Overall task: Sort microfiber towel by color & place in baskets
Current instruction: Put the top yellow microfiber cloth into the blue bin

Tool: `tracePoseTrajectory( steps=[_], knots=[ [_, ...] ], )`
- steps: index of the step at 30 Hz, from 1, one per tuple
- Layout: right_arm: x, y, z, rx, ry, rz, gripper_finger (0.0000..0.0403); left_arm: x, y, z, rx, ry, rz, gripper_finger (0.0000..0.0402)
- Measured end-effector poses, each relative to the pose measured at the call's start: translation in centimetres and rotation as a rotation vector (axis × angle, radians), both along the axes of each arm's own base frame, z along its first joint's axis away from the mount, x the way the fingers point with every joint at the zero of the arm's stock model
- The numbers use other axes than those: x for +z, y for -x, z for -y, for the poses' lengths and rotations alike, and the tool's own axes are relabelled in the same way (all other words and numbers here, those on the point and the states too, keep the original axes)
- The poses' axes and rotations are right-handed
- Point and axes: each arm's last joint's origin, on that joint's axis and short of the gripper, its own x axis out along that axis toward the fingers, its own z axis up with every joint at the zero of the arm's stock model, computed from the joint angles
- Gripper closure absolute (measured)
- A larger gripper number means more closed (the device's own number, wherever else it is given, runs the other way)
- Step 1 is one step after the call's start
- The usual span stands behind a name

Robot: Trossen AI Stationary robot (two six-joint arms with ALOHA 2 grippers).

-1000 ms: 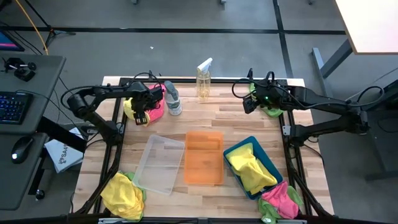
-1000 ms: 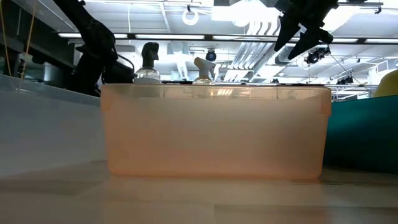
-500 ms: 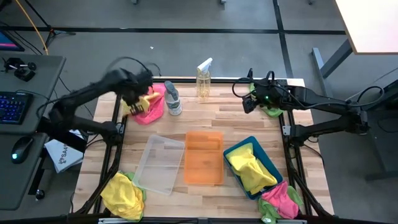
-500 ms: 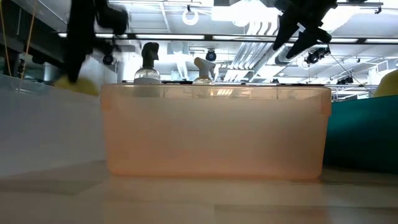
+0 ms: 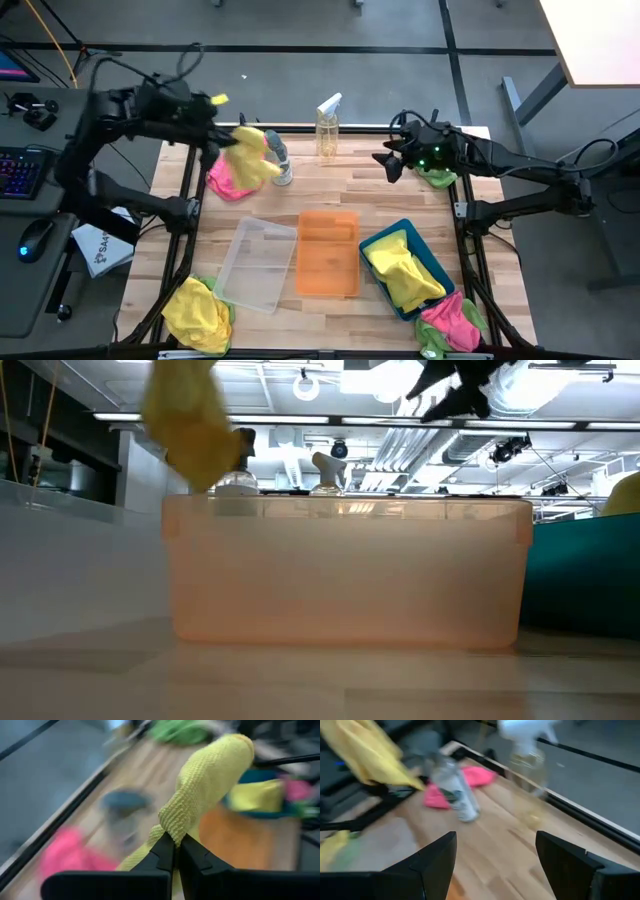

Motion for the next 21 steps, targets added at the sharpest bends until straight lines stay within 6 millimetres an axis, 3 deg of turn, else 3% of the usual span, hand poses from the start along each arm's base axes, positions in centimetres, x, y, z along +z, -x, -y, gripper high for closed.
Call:
tracePoseTrajectory(
  steps=[6,12,17,21],
  knots=[
    [1.1,0.2,-0.4,0.119,0.009,0.096,0.0135,0.5,-7.6,3.0,-0.382,-0.079,0.205,0.0401],
    [3.0,2.8,-1.0,0.123,0.053,0.187,0.0135,-1.0,-15.4,5.4,-0.664,-0.296,0.346,0.0401],
    [4.4,5.6,-1.5,0.08,0.112,0.262,0.0135,-2.6,-20.7,4.7,-0.795,-0.306,0.511,0.0401],
    [5.1,7.4,-1.8,0.043,0.138,0.305,0.0135,-3.6,-23.7,3.3,-0.766,-0.321,0.617,0.0401]
  ],
)
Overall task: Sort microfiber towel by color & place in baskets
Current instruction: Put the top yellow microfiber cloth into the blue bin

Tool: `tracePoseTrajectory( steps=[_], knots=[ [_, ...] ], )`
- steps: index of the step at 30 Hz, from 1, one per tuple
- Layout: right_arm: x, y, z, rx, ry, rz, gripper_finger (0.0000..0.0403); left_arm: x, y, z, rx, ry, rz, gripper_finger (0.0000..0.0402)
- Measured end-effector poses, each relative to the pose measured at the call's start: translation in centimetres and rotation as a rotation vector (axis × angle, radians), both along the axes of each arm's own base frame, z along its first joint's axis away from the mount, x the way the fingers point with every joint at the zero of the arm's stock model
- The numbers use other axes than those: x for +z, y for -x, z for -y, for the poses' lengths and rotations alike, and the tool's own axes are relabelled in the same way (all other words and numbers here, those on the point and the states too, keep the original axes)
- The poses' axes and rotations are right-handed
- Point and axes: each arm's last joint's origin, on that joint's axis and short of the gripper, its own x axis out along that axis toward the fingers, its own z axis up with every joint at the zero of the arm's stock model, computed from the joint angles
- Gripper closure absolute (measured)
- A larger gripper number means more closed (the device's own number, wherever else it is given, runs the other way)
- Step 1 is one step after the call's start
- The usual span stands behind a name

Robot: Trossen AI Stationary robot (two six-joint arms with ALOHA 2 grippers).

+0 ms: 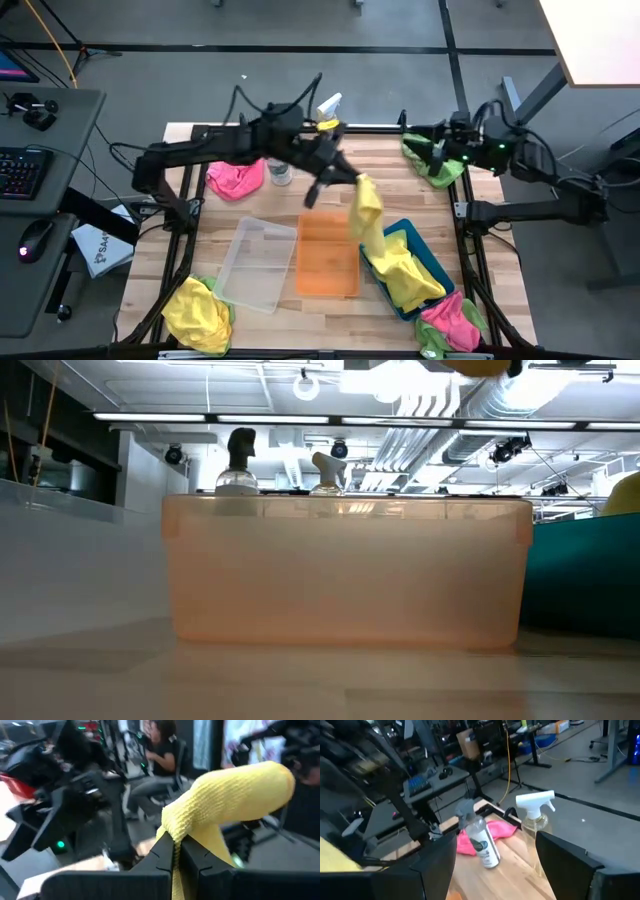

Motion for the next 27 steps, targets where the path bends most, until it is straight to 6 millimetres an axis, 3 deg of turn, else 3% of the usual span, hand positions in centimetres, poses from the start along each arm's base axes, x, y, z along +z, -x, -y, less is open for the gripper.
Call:
tracePoseTrajectory(
  steps=[5,9,17,27],
  knots=[
    [0.4,1.2,-0.3,0.0,0.007,0.027,0.0135,-2.6,-3.7,-0.8,-0.042,0.127,0.024,0.0401],
    [0.5,1.7,-0.4,0.008,0.015,0.032,0.0135,-5.1,-6.6,-0.1,-0.072,0.201,0.043,0.0401],
    [0.2,1.7,-0.4,0.011,-0.002,0.013,0.0135,-10.5,-11.4,3.5,-0.168,0.328,0.124,0.0401],
    [0.0,1.6,-0.3,-0.042,-0.116,0.048,0.0135,-16.5,-13.8,8.6,-0.232,0.369,0.023,0.0401]
  ],
)
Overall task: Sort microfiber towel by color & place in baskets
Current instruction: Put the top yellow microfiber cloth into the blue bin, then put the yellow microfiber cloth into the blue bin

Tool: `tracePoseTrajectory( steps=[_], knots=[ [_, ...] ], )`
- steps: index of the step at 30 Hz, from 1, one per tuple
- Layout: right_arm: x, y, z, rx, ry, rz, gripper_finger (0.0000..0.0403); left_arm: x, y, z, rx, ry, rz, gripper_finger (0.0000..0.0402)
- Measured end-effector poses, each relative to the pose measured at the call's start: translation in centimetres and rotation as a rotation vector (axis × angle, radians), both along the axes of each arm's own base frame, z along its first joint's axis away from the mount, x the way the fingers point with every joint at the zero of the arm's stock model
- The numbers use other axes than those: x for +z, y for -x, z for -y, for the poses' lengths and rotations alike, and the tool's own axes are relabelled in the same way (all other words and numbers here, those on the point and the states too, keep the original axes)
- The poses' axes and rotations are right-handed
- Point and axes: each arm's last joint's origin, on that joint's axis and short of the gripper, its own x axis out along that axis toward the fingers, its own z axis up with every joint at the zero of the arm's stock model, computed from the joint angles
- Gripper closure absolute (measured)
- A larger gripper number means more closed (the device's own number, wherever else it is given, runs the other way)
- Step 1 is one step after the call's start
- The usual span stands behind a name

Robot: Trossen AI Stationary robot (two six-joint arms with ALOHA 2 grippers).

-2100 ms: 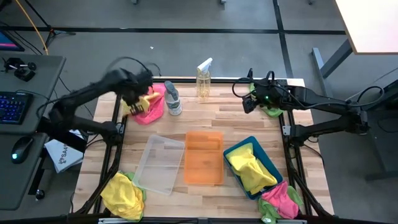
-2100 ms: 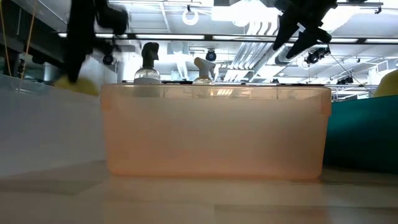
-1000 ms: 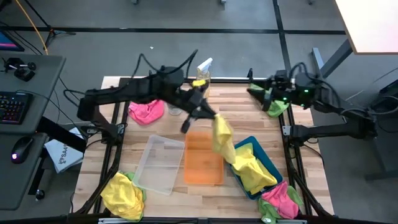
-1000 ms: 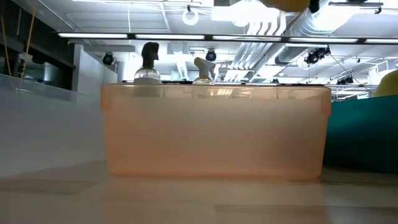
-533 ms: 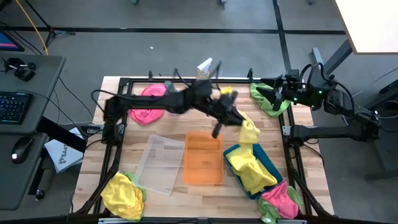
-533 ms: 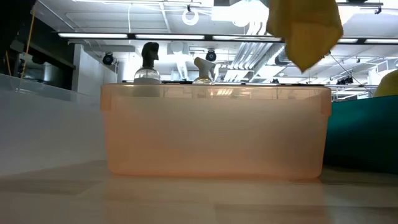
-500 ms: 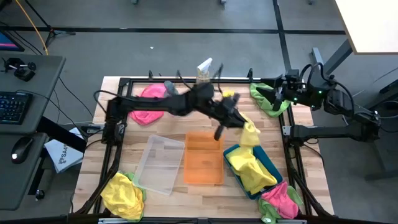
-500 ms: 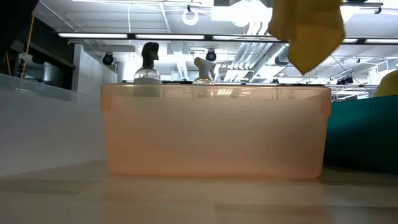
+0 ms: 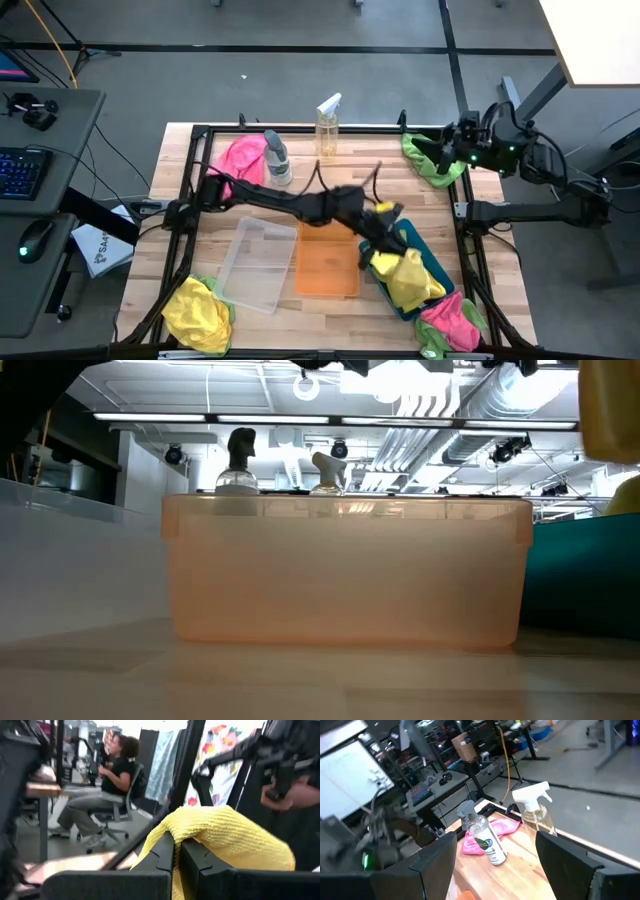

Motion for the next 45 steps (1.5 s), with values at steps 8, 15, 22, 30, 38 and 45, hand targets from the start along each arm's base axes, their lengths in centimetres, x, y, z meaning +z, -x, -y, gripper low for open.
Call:
tracePoseTrajectory(
  steps=[8,15,22,30,38,45],
  knots=[
    [-0.4,-0.9,0.1,-0.012,-0.089,0.007,0.0135,-8.6,-1.5,2.7,0.144,-0.09,-0.272,0.0401],
    [-0.5,-1.3,-0.3,0.022,-0.095,-0.002,0.0135,-12.1,-1.0,2.0,0.349,-0.254,-0.506,0.0385],
    [-0.5,-1.4,-0.5,0.043,-0.083,-0.008,0.0135,-11.5,-0.7,0.5,0.335,-0.257,-0.573,0.031],
    [-0.4,-1.2,-0.6,0.053,-0.045,-0.018,0.0135,-6.8,-0.4,0.5,0.314,-0.301,-0.622,0.0208],
    [-0.2,-0.5,-0.7,0.07,-0.03,-0.004,0.0135,-0.5,4.4,-1.4,0.208,-0.383,-1.055,0.0179],
    [-1.2,-0.3,-0.8,0.076,-0.046,-0.115,0.0135,4.7,12.5,1.9,0.148,-0.543,-1.303,0.0181]
  ],
)
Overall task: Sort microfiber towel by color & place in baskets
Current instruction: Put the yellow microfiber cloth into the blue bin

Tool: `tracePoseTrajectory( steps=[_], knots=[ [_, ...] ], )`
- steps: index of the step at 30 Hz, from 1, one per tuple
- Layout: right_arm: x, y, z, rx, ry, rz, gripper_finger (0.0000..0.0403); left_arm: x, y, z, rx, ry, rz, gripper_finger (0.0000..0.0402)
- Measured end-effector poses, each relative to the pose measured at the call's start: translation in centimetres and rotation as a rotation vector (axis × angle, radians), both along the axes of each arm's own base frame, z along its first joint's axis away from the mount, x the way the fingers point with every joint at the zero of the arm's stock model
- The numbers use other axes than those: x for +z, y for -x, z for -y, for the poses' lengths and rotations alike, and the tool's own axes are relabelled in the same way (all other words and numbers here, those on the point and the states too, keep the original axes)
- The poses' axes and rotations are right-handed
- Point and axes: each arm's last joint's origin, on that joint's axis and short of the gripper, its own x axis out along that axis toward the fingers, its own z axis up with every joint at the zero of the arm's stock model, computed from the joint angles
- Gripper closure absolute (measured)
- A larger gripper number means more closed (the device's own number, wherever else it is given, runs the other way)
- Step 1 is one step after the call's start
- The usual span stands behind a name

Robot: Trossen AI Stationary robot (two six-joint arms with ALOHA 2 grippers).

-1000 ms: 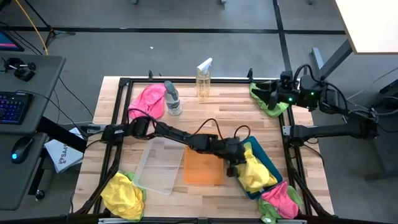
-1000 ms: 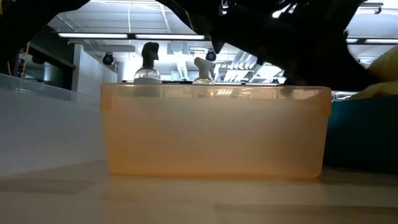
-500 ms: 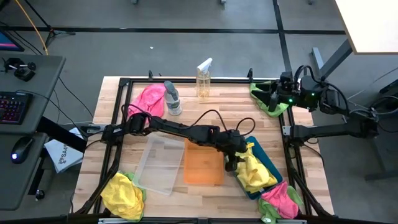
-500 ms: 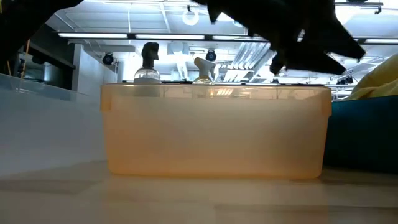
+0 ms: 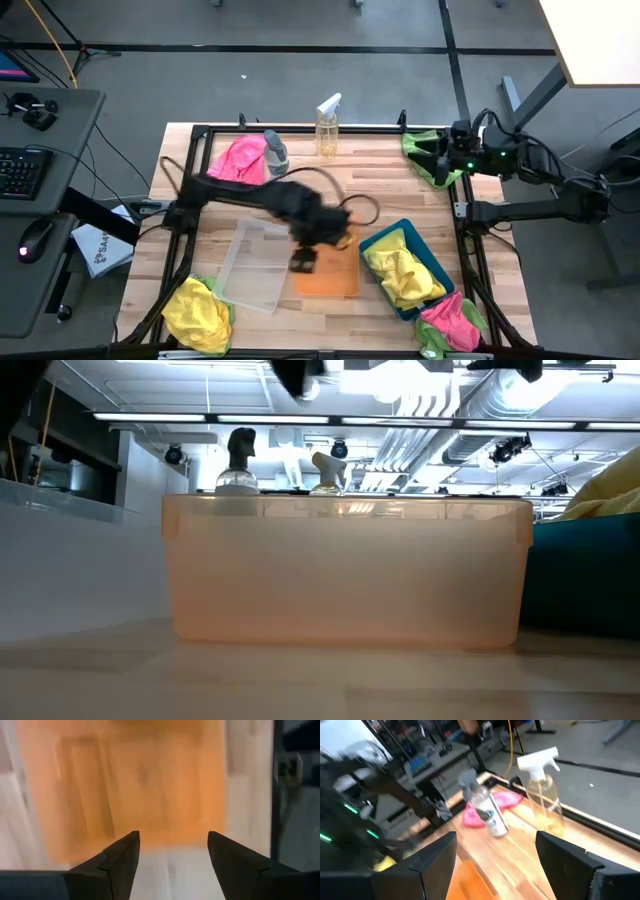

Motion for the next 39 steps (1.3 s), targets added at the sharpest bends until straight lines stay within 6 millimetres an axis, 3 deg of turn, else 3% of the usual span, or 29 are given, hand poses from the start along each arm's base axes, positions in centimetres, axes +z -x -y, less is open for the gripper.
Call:
tracePoseTrajectory(
  steps=[4,7,12,17,27,39],
  knots=[
    [-0.5,0.0,0.0,0.0,-0.009,-0.057,0.0135,1.9,4.7,3.0,-0.003,-0.001,0.021,0.0181],
    [-0.7,0.0,0.0,0.003,-0.004,-0.073,0.0135,1.4,9.5,4.6,0.042,-0.041,-0.028,0.0181],
    [-0.7,0.0,0.0,0.011,0.022,-0.083,0.0135,-1.7,17.6,6.9,0.172,0.039,-0.081,0.0181],
    [-0.7,0.0,0.0,-0.001,0.026,-0.084,0.0135,-5.0,22.3,9.8,0.18,0.188,-0.185,0.0181],
    [-0.7,0.0,0.0,-0.001,0.026,-0.084,0.0135,-9.8,26.0,12.5,0.13,0.032,-0.32,0.0181],
    [-0.7,0.1,0.1,-0.03,0.035,-0.09,0.0135,-14.1,26.6,12.0,0.219,-0.101,-0.309,0.0181]
  ],
)
